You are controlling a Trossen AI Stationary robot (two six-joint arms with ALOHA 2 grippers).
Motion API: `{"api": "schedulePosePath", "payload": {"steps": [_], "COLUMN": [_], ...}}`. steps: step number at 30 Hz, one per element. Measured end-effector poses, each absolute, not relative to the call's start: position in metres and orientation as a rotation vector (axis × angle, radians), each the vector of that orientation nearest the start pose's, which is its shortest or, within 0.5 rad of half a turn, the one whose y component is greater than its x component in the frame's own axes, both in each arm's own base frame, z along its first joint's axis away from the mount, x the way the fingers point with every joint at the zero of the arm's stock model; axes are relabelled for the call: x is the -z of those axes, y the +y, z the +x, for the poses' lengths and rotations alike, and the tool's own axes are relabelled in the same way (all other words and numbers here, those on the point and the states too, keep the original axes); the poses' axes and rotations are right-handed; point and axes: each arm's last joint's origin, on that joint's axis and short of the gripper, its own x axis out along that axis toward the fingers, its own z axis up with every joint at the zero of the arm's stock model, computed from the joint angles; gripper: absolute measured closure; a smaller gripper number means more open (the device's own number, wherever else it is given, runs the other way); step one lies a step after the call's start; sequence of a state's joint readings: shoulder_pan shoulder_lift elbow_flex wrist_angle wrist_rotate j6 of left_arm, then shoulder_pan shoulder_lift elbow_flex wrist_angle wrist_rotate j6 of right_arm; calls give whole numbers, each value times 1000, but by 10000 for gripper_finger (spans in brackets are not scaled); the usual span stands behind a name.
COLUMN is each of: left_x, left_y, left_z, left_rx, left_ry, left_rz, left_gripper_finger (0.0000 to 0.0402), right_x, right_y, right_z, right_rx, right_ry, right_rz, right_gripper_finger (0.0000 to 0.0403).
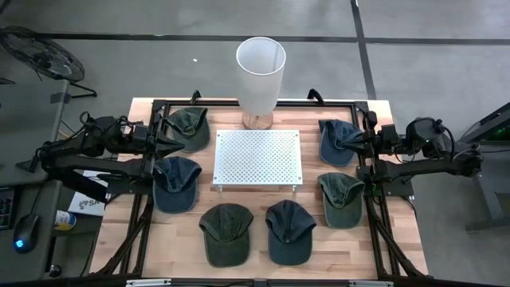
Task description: Pick & Place hat
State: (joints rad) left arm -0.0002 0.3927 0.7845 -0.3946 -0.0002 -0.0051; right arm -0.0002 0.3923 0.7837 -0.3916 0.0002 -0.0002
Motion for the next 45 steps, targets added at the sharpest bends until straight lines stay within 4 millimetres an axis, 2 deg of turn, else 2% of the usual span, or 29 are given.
{"api": "schedulePosePath", "payload": {"steps": [9, 15, 26, 36, 45], "left_x": [-353, -353, -353, -353, -353], "left_y": [0, 0, 0, 0, 0], "left_z": [76, 76, 76, 76, 76], "left_rx": [0, 0, 0, 0, 0], "left_ry": [2, 2, 2, 2, 3], "left_rz": [-5, -5, -5, -5, -6], "left_gripper_finger": [399, 399, 399, 399, 399], "right_x": [-353, -353, -352, -342, -327], "right_y": [0, 0, 0, -1, -3], "right_z": [76, 76, 76, 76, 90], "right_rx": [0, -1, -2, 37, 141], "right_ry": [0, 1, 16, 118, 284], "right_rz": [8, 183, 250, 255, 274], "right_gripper_finger": [402, 402, 402, 402, 402]}}
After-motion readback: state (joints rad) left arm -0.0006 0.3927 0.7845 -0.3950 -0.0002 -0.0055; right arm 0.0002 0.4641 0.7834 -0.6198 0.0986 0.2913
